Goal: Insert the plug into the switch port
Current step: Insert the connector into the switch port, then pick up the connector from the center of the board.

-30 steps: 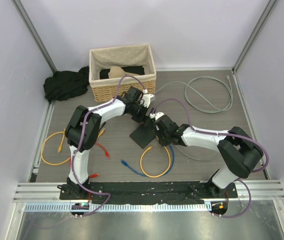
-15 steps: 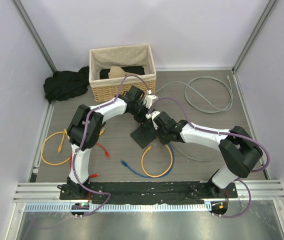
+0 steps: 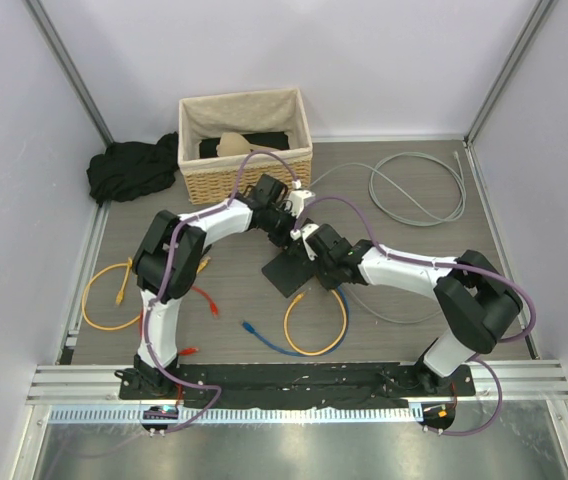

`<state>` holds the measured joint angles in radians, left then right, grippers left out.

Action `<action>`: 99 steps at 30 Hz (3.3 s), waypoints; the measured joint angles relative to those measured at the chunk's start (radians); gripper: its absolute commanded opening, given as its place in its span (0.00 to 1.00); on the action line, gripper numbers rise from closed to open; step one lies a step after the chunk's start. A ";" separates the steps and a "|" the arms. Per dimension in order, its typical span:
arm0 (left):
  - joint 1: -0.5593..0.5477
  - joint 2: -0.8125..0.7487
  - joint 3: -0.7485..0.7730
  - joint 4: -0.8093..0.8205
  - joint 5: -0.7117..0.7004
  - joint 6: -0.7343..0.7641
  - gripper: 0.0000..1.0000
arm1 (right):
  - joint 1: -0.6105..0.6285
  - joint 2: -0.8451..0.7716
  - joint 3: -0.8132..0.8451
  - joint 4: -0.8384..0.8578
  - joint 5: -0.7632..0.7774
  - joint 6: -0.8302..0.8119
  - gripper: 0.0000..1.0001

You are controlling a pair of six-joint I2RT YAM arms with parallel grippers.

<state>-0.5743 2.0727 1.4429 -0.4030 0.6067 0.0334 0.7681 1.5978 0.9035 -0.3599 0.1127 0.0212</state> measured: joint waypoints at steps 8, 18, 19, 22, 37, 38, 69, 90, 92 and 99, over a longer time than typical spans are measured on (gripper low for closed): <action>-0.018 -0.047 -0.103 0.150 -0.026 -0.083 0.75 | 0.000 -0.020 -0.033 0.037 -0.003 0.018 0.01; -0.030 -0.082 -0.178 0.258 -0.065 -0.160 0.75 | 0.001 -0.023 -0.048 0.066 -0.002 0.018 0.01; -0.032 -0.086 -0.187 0.270 -0.070 -0.167 0.75 | 0.002 -0.023 -0.048 0.067 0.000 0.015 0.01; -0.034 -0.098 -0.213 0.301 -0.090 -0.185 0.76 | 0.002 -0.023 -0.048 0.066 -0.003 0.010 0.01; 0.034 -0.148 -0.201 0.123 -0.198 -0.092 0.88 | 0.060 0.074 -0.018 0.260 -0.044 0.007 0.06; 0.034 -0.156 -0.209 0.116 -0.211 -0.078 0.90 | 0.067 0.082 -0.013 0.264 -0.047 0.006 0.08; 0.332 -1.160 -0.634 -0.289 -1.206 -0.700 0.95 | 0.082 -0.276 -0.031 0.239 -0.030 0.122 0.79; 0.614 -0.895 -0.438 -0.302 -1.132 -0.777 0.02 | 0.081 -0.298 -0.064 0.212 -0.017 0.132 0.79; 0.613 -0.895 -0.291 -0.321 -1.129 -0.754 0.02 | 0.081 -0.309 -0.064 0.209 -0.011 0.131 0.79; 0.594 -0.929 -0.023 -0.338 -1.100 -0.679 0.02 | 0.080 -0.318 -0.064 0.201 0.009 0.131 0.79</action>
<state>0.0193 1.1435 1.4197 -0.7406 -0.4931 -0.6453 0.8486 1.2797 0.8391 -0.1585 0.1219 0.1520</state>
